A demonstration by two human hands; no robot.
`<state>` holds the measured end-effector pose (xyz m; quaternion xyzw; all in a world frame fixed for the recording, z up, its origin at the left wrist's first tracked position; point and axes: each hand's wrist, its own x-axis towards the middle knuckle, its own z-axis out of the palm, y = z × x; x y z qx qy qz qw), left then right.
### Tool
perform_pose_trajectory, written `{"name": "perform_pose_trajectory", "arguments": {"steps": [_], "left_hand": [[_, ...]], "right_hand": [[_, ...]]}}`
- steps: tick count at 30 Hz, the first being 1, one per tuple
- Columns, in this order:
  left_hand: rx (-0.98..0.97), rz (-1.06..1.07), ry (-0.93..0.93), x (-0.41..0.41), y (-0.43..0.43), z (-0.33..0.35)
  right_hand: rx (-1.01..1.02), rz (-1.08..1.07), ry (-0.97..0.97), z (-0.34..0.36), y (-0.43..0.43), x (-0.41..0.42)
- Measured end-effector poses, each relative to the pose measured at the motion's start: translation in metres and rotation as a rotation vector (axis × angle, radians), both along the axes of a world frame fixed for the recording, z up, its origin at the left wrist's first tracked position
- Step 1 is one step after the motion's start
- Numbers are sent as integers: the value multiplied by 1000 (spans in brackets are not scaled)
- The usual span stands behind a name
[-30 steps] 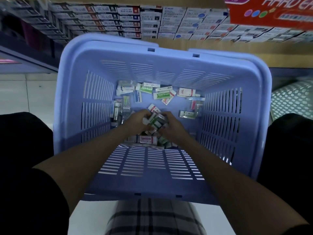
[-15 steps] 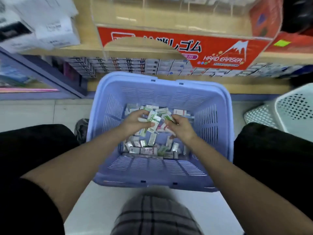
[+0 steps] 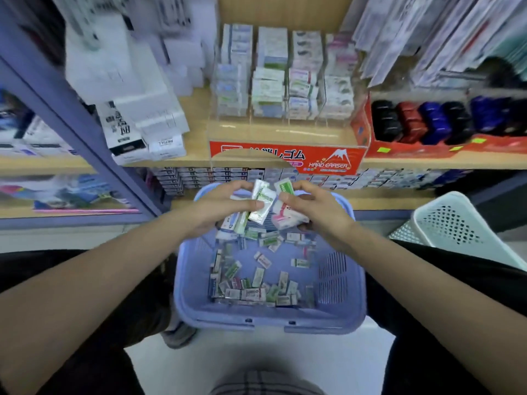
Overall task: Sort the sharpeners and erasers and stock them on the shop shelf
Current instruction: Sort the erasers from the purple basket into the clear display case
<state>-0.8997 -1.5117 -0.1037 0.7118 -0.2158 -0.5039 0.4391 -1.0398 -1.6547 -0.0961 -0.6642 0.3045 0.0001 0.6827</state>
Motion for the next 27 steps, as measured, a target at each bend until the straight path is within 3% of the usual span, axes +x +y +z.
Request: {"name": "perform_pose_trajectory", "arguments": {"steps": [6, 15, 20, 27], "left_hand": [[-165, 161, 32, 14, -2, 38], [-163, 414, 111, 42, -15, 71], [-157, 427, 70, 52, -17, 79], [-119, 495, 116, 71, -16, 86]], "right_hand": [[133, 3, -29, 53, 0, 18], [124, -92, -66, 74, -13, 59], [205, -182, -108, 79, -25, 70], [230, -262, -12, 67, -35, 86]]}}
